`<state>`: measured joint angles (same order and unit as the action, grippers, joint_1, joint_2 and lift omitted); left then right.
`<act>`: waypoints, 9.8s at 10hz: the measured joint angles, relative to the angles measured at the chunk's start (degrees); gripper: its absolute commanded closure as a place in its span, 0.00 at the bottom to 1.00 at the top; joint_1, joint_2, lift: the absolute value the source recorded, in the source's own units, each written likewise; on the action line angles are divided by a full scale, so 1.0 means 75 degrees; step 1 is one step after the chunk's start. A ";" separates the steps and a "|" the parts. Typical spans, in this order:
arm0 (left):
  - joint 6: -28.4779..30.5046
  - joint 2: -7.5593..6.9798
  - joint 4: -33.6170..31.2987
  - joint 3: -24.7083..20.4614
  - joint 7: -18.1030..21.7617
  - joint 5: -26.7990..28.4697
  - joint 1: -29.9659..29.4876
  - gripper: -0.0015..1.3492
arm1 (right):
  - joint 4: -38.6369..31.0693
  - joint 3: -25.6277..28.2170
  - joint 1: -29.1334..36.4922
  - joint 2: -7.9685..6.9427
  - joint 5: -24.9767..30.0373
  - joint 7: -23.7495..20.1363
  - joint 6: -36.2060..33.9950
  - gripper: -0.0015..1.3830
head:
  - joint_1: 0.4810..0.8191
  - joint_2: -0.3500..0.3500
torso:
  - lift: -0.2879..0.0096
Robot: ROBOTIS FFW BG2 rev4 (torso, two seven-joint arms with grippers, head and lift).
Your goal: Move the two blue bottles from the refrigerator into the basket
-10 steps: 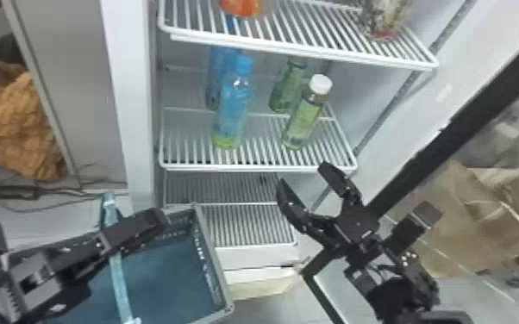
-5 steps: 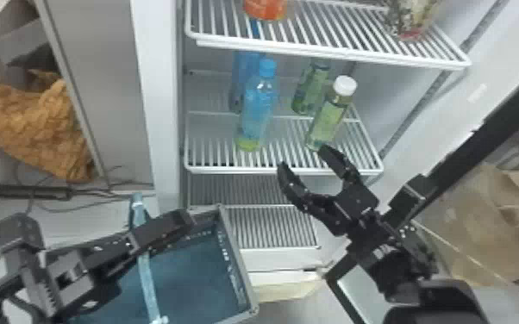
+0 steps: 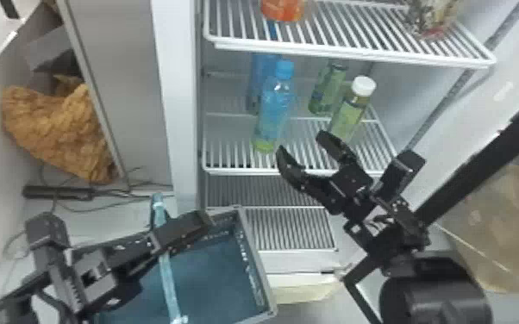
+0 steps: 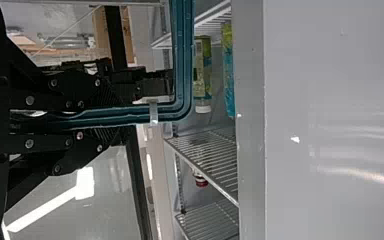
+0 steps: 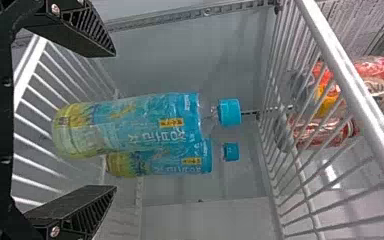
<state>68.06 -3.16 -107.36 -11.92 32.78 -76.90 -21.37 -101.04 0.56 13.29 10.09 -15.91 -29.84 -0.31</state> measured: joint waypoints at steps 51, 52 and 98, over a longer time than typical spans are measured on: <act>-0.0092 -0.0027 0.0310 0.0236 0.0035 -0.0223 0.0365 0.89 | -0.3720 0.0480 0.1798 0.0092 -0.1176 -0.0854 -0.4516 0.14 | 0.63 0.37 | 0.23; -0.0094 -0.0024 0.0314 0.0244 0.0035 -0.0226 0.0359 0.89 | -0.3703 0.0700 0.1818 0.0032 -0.1085 -0.0734 -0.4205 0.14 | 0.63 0.32 | 0.23; -0.0073 -0.0106 0.0356 0.0405 0.0058 -0.0243 0.0486 0.89 | 0.0795 -0.0591 -0.2394 -0.0042 -0.0141 0.1356 -0.2440 0.93 | 0.63 0.30 | 0.23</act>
<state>67.51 -3.96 -104.69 -8.88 33.22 -78.72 -17.73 -95.07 -3.87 -4.66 9.78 -16.97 -19.67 -18.60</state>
